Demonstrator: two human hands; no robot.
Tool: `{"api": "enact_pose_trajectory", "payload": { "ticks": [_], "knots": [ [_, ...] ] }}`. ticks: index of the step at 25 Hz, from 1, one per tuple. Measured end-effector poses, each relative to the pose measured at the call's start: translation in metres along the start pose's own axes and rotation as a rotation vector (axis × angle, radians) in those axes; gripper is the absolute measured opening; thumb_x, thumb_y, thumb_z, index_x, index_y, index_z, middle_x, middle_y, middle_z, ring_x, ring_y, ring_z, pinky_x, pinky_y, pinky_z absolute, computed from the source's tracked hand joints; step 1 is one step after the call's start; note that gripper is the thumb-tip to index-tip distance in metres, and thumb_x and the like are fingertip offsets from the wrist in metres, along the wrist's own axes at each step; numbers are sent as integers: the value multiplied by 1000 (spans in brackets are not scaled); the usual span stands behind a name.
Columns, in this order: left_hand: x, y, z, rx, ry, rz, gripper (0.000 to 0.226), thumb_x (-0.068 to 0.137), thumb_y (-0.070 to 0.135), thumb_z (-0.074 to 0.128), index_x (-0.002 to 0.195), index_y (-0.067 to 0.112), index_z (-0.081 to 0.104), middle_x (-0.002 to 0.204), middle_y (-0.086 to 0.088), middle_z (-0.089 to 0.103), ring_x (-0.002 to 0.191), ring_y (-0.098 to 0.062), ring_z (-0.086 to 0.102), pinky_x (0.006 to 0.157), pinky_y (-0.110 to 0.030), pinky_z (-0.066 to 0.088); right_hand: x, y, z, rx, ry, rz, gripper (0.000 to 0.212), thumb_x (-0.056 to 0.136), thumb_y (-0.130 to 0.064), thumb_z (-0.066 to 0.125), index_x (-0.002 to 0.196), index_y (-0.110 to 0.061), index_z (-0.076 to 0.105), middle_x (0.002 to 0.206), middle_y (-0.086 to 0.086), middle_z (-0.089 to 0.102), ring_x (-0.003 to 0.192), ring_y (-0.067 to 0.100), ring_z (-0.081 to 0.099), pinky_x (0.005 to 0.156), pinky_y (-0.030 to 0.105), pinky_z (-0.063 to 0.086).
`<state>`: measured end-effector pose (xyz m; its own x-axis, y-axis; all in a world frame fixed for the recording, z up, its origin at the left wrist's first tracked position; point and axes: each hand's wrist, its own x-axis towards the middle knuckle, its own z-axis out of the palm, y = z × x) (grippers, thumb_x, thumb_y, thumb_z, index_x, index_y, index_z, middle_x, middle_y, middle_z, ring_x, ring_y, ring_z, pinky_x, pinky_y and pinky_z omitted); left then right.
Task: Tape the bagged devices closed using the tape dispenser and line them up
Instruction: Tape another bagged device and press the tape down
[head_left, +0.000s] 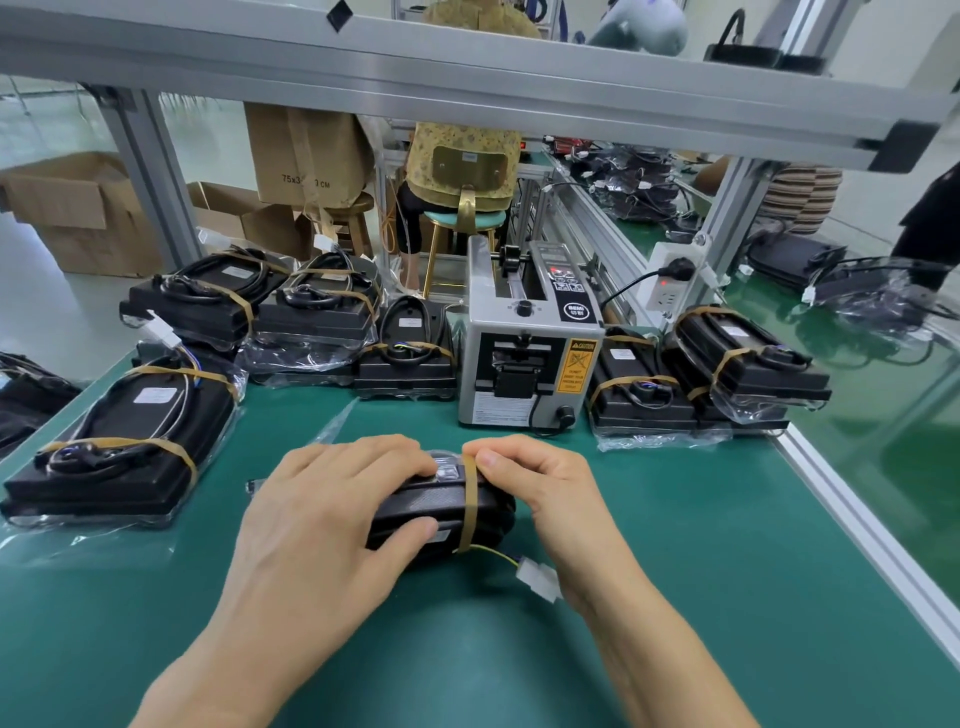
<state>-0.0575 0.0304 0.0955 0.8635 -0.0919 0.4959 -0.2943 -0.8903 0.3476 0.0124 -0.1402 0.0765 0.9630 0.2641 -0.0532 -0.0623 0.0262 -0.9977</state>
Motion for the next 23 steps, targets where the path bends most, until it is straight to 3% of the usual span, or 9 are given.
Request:
{"api": "enact_pose_trajectory", "payload": {
  "ticks": [7, 11, 15, 18, 23],
  "knots": [
    [-3, 1, 7, -5, 117, -3, 35, 72, 45, 52, 95, 25, 70, 99, 13, 70, 91, -5, 51, 81, -20, 34, -3, 0, 1, 45, 2, 11, 14, 89, -8, 61, 89, -10, 75, 83, -2, 74, 73, -2, 64, 63, 5, 44],
    [-1, 1, 7, 15, 132, -39, 40, 70, 48, 50, 95, 25, 71, 95, 16, 70, 90, -8, 49, 77, -18, 33, 3, -3, 1, 34, 31, 35, 16, 89, -13, 61, 82, -13, 75, 79, -5, 72, 68, -3, 62, 59, 4, 42],
    [-2, 3, 8, 8, 165, -56, 38, 68, 47, 50, 93, 27, 71, 92, 18, 69, 89, -8, 48, 76, -18, 33, 35, -5, -7, -8, 290, 111, 17, 89, -21, 64, 73, -16, 69, 72, -4, 66, 68, 7, 58, 69, 19, 38],
    [-3, 3, 9, -5, 196, -49, 37, 67, 46, 51, 91, 28, 71, 90, 18, 69, 87, -6, 48, 75, -18, 33, 64, -11, -14, 40, 483, 171, 20, 90, -20, 65, 70, -17, 64, 65, -2, 57, 60, 10, 47, 60, 19, 35],
    [-4, 2, 13, -2, 231, -30, 32, 64, 42, 60, 90, 27, 72, 88, 17, 69, 86, -8, 49, 75, -17, 33, 95, -17, -16, 63, 611, 187, 23, 88, -17, 68, 67, -14, 57, 63, -1, 54, 53, 11, 43, 50, 21, 33]
  ]
}}
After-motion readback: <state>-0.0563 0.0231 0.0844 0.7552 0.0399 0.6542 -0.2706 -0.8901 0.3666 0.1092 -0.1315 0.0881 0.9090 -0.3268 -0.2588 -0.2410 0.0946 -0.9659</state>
